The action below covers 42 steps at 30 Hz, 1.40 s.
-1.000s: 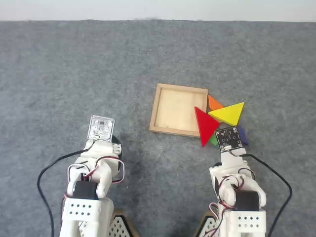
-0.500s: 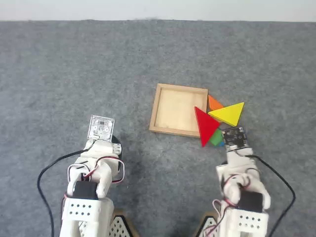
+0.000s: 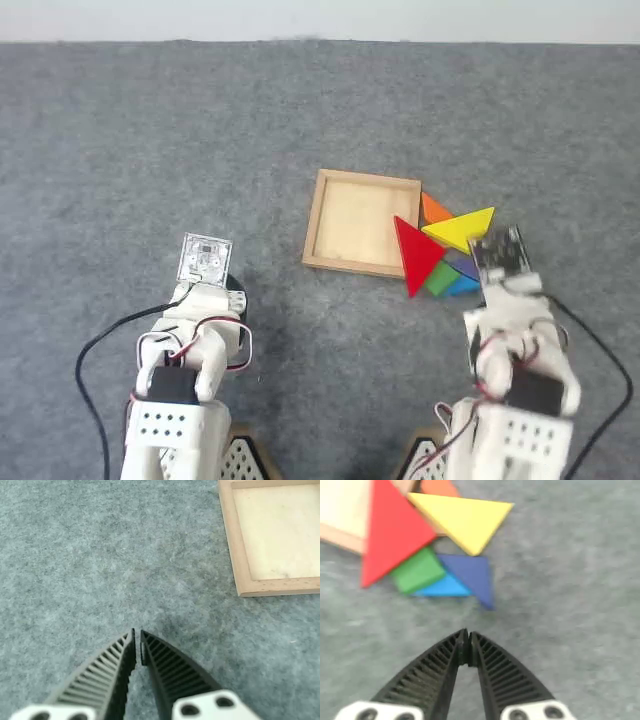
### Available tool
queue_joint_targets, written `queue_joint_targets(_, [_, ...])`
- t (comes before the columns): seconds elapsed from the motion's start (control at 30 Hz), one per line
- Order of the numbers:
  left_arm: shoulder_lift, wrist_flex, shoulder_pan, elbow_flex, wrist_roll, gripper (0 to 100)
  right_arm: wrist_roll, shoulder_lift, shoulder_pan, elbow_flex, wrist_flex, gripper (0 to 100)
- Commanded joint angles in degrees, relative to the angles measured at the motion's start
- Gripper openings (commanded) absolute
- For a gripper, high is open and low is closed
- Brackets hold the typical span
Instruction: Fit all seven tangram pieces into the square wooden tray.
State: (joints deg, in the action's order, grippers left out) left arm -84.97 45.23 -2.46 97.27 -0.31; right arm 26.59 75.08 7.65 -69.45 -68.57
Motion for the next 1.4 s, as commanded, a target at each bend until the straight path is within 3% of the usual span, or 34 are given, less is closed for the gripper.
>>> queue_joint_targets(0.0, [-0.7,0.4,-0.3,-0.5,0.4,2,-4.1,-22.4,-7.0,14.1,1.2,3.2])
queue_joint_targets(0.17, [-0.7,0.4,-0.3,-0.5,0.4,2,-8.6,-42.9,-14.9,27.0,2.4,16.2])
queue_joint_targets(0.3, [-0.7,0.4,-0.3,-0.5,0.4,2,-12.9,-49.6,-21.8,31.7,3.8,28.9])
queue_joint_targets(0.4, [-0.7,0.4,-0.3,-0.5,0.4,2,-16.2,-52.0,-24.6,31.6,6.6,33.0])
queue_joint_targets(0.83, [-0.7,0.4,-0.3,-0.5,0.4,2,-25.6,-59.7,-25.1,28.9,15.0,32.9])
queue_joint_targets(1.1, [-0.7,0.4,-0.3,-0.5,0.4,2,-44.3,-59.8,-21.7,29.1,15.2,32.9])
queue_joint_targets(1.23, [-0.7,0.4,-0.3,-0.5,0.4,2,-48.5,-60.2,-17.2,28.7,14.1,32.8])
queue_joint_targets(1.37, [-0.7,0.4,-0.3,-0.5,0.4,2,-48.5,-59.7,-15.8,28.9,11.3,24.0])
